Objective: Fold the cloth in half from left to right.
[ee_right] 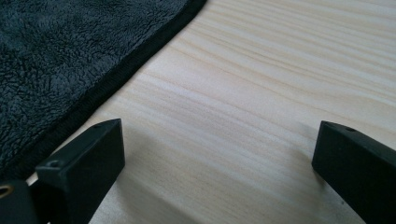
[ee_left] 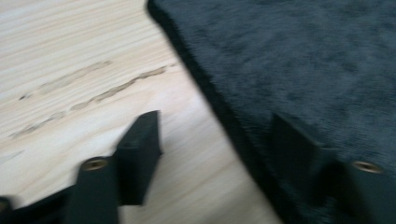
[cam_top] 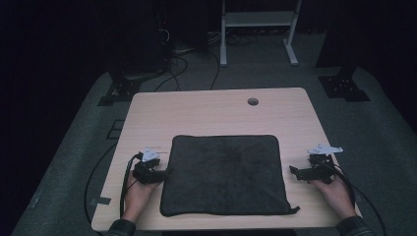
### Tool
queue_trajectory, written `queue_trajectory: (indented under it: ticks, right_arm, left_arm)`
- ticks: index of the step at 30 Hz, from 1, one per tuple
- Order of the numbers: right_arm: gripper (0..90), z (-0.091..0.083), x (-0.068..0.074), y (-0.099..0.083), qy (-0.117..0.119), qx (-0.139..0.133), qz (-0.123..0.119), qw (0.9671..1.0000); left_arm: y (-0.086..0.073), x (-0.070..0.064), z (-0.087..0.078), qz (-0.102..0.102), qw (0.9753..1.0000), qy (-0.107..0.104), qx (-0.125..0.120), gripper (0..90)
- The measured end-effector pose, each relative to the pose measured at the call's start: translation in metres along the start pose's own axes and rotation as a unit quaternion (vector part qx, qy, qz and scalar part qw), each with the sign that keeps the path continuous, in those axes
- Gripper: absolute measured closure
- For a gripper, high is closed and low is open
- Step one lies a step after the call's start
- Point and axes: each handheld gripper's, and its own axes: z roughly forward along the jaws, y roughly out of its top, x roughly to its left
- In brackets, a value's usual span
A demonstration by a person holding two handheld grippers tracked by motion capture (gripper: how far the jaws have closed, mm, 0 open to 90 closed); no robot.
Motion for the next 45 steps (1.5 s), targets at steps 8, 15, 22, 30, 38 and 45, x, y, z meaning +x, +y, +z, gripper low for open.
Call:
queue_trajectory:
  ticks: [8, 15, 22, 30, 38, 45]
  right_arm:
    - [1.7, 0.0, 0.0, 0.0, 0.001, 0.0, 0.0, 1.0]
    - [1.7, 0.0, 0.001, 0.0, 0.003, 0.0, -0.002, 1.0]
    - [1.7, 0.0, 0.001, 0.0, 0.005, 0.001, -0.004, 1.0]
    - [1.7, 0.0, 0.001, 0.0, 0.004, 0.0, -0.006, 1.0]
    - [1.7, 0.0, 0.001, 0.0, 0.004, 0.0, -0.005, 1.0]
    - [1.7, 0.0, 0.001, 0.0, 0.004, 0.0, -0.005, 1.0]
  left_arm:
    - [0.001, -0.006, 0.0, 0.011, 0.9993, -0.036, -0.002, 72.7]
    - [0.005, -0.005, 0.0, 0.01, 0.9983, -0.056, 0.009, 85.5]
    - [0.004, 0.002, -0.003, 0.002, 0.9983, -0.057, 0.008, 85.8]
    - [0.001, 0.019, -0.014, -0.02, 0.999, -0.041, 0.001, 85.8]
    - [-0.009, 0.048, -0.03, -0.048, 0.9988, -0.005, -0.002, 85.8]
    - [-0.009, 0.053, -0.039, -0.073, 0.9957, -0.041, -0.04, 85.7]
